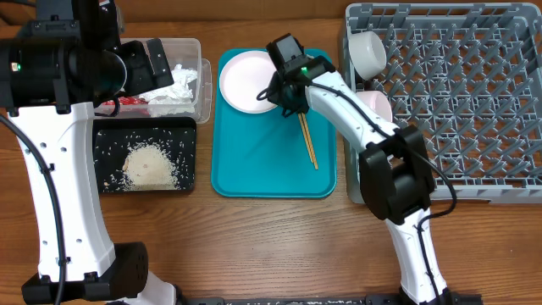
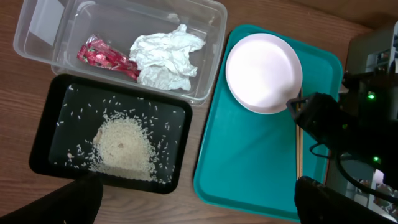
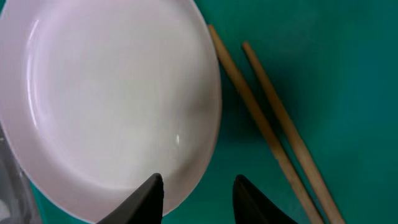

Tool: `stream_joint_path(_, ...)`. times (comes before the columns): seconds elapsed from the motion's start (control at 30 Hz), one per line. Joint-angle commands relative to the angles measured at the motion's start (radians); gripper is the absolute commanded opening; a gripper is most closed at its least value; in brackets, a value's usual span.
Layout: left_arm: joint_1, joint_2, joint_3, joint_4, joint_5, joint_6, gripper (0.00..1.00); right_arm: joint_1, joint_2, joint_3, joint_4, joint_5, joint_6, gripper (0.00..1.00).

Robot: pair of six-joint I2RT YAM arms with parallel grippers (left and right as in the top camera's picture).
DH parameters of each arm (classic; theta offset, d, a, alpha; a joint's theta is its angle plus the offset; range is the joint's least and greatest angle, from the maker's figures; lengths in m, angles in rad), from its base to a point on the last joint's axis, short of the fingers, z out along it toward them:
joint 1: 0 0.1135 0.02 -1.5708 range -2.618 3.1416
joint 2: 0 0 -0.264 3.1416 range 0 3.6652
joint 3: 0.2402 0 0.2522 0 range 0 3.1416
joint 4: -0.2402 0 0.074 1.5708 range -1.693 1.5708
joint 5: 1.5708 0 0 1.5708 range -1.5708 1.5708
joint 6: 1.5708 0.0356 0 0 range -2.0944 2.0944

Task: Sort waste into correct bins and load items into the dishwasher
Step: 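Reach the right gripper to the white plate and grasp its rim, then lift the plate and stand it upright in the rack's back slots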

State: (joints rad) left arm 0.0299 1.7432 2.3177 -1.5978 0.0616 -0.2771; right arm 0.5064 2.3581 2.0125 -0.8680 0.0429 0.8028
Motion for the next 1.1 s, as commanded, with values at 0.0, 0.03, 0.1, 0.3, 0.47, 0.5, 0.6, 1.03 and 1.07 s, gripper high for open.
stream_joint_path(0.0,0.003,0.003,0.002,0.001,-0.013,0.019,1.0,0.004,0.007,0.008,0.006,0.024,0.047,0.38)
stream_joint_path(0.03,0.003,0.003,0.002,0.001,-0.013,0.019,1.0,0.004,0.013,0.008,0.006,0.024,0.047,0.38)
stream_joint_path(0.1,0.003,0.003,0.002,0.001,-0.013,0.019,1.0,0.004,0.026,0.008,0.012,0.024,0.047,0.37)
stream_joint_path(0.3,0.003,0.003,0.002,0.001,-0.013,0.019,1.0,0.005,0.056,0.007,0.044,0.024,0.047,0.33)
stream_joint_path(0.47,0.002,0.003,0.002,0.001,-0.013,0.019,1.0,0.005,0.086,0.007,0.049,0.024,0.047,0.3)
stream_joint_path(0.5,0.002,0.003,0.002,0.001,-0.013,0.019,1.0,0.005,0.09,0.007,0.049,0.023,0.047,0.27)
stream_joint_path(0.6,0.003,0.003,0.002,0.001,-0.013,0.019,1.0,0.005,0.094,0.007,0.051,0.024,0.047,0.13)
stream_joint_path(1.03,0.002,0.003,0.002,0.002,-0.013,0.019,1.0,-0.016,0.026,0.072,0.02,0.031,-0.099,0.04)
stream_joint_path(1.07,0.002,0.003,0.002,0.001,-0.013,0.019,1.0,-0.021,0.005,0.087,0.009,0.042,-0.118,0.04)
